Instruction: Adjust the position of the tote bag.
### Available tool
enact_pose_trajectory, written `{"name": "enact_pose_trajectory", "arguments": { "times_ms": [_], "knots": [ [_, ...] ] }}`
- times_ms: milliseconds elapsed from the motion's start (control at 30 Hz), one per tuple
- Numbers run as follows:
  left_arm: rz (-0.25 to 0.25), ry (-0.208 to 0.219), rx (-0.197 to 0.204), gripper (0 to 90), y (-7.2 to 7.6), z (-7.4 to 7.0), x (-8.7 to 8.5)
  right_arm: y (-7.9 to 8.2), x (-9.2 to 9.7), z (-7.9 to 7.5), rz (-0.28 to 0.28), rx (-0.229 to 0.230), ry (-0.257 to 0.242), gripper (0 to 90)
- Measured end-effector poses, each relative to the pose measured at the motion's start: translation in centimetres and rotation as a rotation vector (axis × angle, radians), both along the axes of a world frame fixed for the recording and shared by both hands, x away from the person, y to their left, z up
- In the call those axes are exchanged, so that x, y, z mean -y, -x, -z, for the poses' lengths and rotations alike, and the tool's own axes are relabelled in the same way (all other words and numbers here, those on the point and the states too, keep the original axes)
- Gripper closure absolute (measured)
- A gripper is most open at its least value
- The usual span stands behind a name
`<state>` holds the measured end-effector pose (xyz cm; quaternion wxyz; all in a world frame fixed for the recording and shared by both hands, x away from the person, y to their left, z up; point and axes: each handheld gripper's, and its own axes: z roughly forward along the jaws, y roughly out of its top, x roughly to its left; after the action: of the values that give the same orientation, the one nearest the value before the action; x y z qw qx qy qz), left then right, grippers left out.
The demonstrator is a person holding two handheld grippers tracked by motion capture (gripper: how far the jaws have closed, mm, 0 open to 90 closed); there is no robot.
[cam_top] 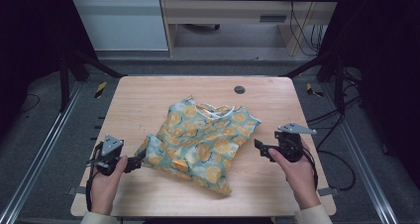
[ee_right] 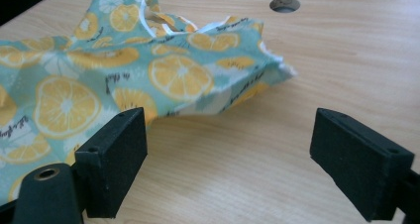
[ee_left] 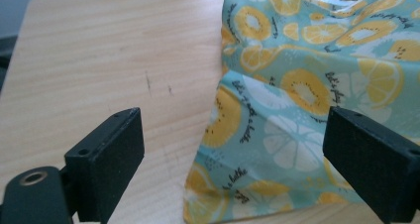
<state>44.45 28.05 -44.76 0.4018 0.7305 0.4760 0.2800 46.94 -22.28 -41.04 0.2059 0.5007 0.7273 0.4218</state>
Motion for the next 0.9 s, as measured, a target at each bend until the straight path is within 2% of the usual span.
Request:
{"name": "enact_pose_trajectory", "arguments": {
  "times_ms": [100,167,233,400,467,533,600,700,800,900],
  "knots": [
    [-0.001,-0.008,-0.017,8.0,0.3,0.2,-0.1,-1.5,-0.5,-1.6,-0.003,-0.04,0.01,13.7],
    [-0.001,-0.047,-0.025,7.7,0.3,0.4,-0.1,-2.1,-0.7,-1.9,-0.004,-0.054,0.021,13.6],
    [0.0,-0.079,-0.03,7.5,0.4,0.5,-0.2,-3.4,-1.3,-2.1,0.007,-0.093,0.022,13.4],
    [-0.019,-0.06,-0.023,7.4,0.1,0.6,-0.5,-6.9,-2.5,-1.8,0.058,-0.14,0.021,11.6],
    [-0.015,-0.067,-0.035,7.4,-0.1,0.8,-0.5,-8.3,-2.6,-1.4,0.086,-0.163,0.041,11.1],
    [-0.003,-0.078,-0.04,7.4,-0.1,0.8,-0.4,-9.5,-2.6,-0.9,0.097,-0.187,0.029,10.8],
    [0.0,-0.093,-0.035,7.4,0.1,0.8,-0.2,-10.4,-2.8,-0.2,0.102,-0.201,0.041,10.7],
    [0.002,-0.096,-0.027,7.4,0.3,0.7,0.0,-11.1,-2.9,0.9,0.11,-0.232,0.05,10.3],
    [0.006,-0.106,-0.028,7.3,0.6,0.7,0.3,-10.8,-2.9,1.6,0.107,-0.249,0.038,9.6],
    [0.006,-0.107,-0.025,7.2,0.7,0.6,0.4,-10.3,-2.7,2.0,0.114,-0.25,0.0,9.7]
  ]
}}
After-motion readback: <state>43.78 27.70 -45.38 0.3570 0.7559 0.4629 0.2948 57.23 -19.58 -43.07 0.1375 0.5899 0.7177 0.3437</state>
